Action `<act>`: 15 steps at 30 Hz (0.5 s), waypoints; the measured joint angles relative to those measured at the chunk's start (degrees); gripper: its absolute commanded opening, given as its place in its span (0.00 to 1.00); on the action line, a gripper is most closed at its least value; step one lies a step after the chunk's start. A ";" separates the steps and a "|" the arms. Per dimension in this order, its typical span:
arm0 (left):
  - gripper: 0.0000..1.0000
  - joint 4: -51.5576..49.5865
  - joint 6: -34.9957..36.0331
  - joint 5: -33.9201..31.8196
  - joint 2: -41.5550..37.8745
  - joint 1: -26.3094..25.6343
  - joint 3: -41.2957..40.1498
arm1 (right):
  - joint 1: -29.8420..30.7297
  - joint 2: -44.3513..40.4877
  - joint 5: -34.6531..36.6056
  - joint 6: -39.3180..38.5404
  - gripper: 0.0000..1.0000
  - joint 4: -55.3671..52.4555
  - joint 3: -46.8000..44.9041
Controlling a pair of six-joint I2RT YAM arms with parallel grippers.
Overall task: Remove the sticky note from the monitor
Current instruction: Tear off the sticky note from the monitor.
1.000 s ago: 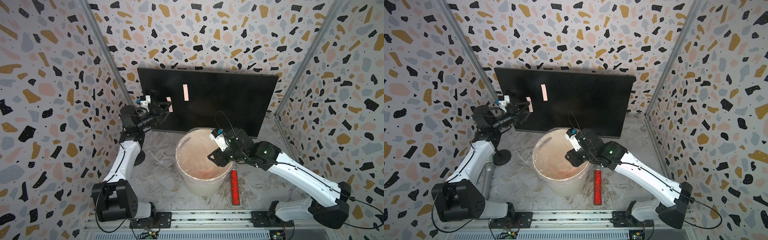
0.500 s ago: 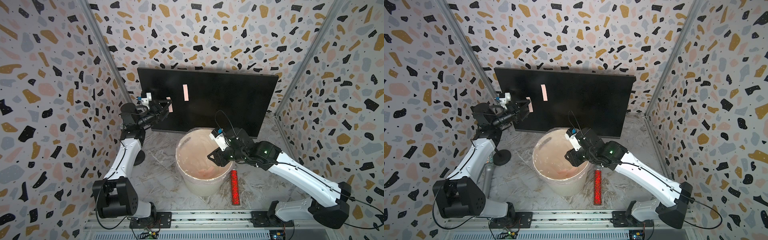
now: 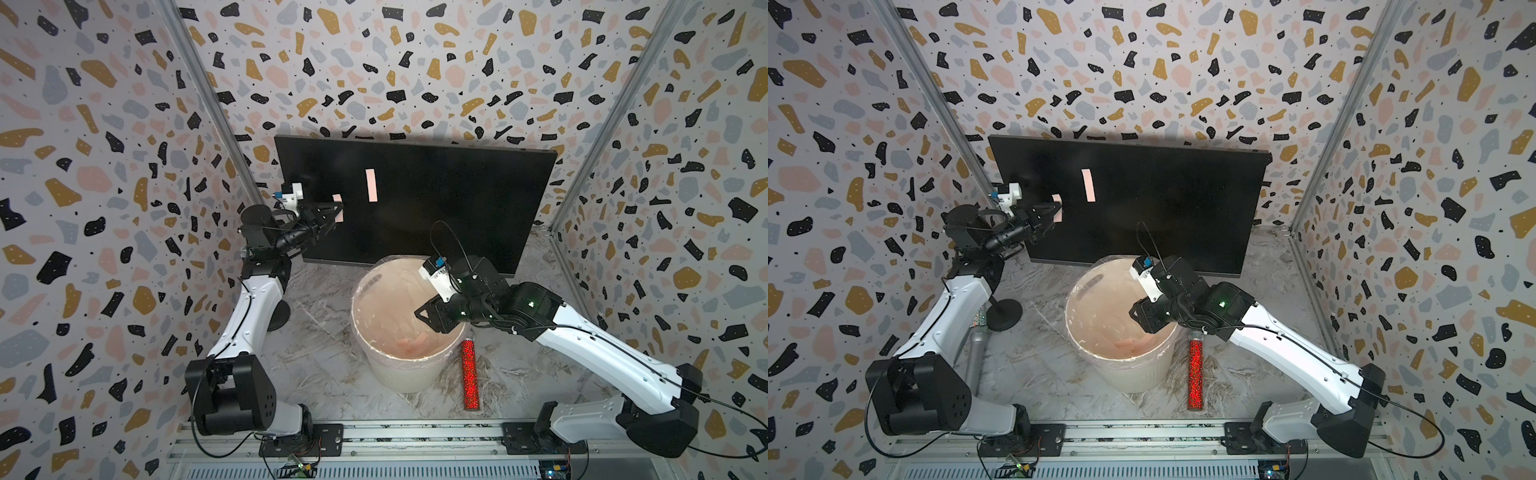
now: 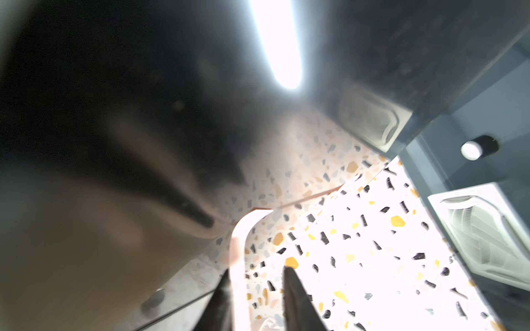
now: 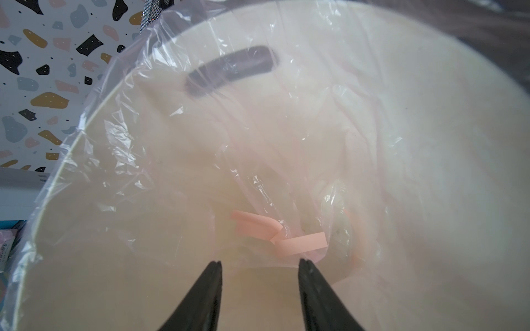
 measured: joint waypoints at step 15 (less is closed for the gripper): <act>0.00 -7.72 2.36 -1.16 -2.14 -0.09 0.00 | 0.00 -1.55 0.07 0.04 0.50 0.04 0.00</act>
